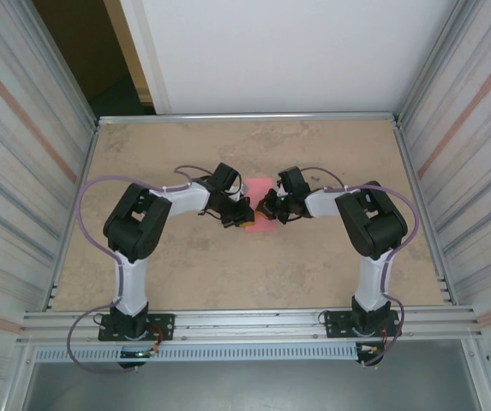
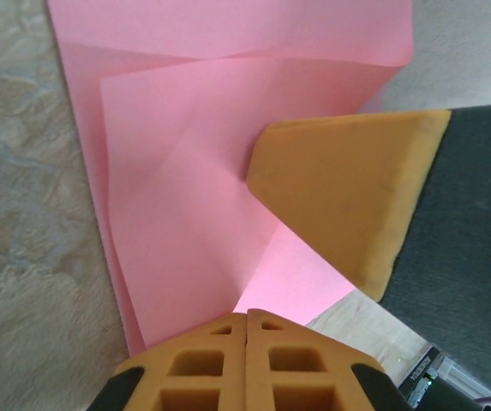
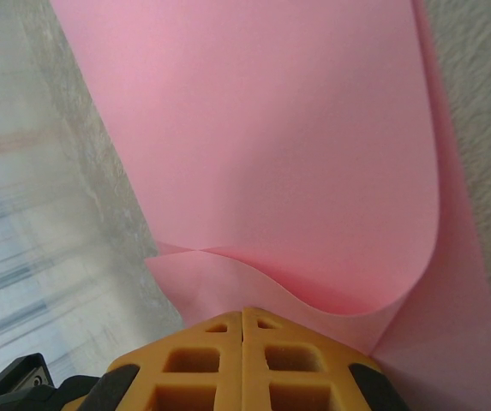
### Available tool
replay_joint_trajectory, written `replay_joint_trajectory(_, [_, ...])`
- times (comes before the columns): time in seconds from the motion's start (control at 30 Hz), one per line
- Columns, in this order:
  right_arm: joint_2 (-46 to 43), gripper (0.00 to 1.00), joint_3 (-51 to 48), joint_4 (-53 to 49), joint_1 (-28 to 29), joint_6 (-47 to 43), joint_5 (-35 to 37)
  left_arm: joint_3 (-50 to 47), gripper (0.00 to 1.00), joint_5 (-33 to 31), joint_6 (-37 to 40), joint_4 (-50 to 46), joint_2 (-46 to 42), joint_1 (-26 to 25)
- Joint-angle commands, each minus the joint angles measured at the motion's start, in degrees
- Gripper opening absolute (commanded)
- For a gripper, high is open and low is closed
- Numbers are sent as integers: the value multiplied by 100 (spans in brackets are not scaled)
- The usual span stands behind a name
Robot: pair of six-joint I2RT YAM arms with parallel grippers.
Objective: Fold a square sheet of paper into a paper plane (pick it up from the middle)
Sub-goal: Fold the triangle a second time at the center of the table.
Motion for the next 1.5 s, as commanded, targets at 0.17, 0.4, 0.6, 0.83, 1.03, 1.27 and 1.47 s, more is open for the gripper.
replay_joint_trajectory(0.17, [428,0,-250,-774,-72,97,353,132,4,-100,337,-394,165,-17])
replay_joint_trajectory(0.4, [432,0,-251,-845,-97,62,394,-5,4,-186,436,-489,148,-21])
replay_joint_trajectory(0.6, [438,0,-246,-898,-116,28,421,-275,4,-346,532,-652,64,-16])
replay_joint_trajectory(0.83, [436,0,-263,-934,-134,4,438,-1055,4,-308,485,-636,-367,46])
replay_joint_trajectory(1.03, [404,0,-283,-924,-134,0,439,-1323,4,-194,337,-478,-1101,211])
replay_joint_trajectory(1.27, [364,0,-279,-877,-134,8,431,-773,4,10,65,258,-1067,93])
replay_joint_trajectory(1.47, [368,0,-265,-812,-134,11,341,-306,3,-122,-8,160,-442,52])
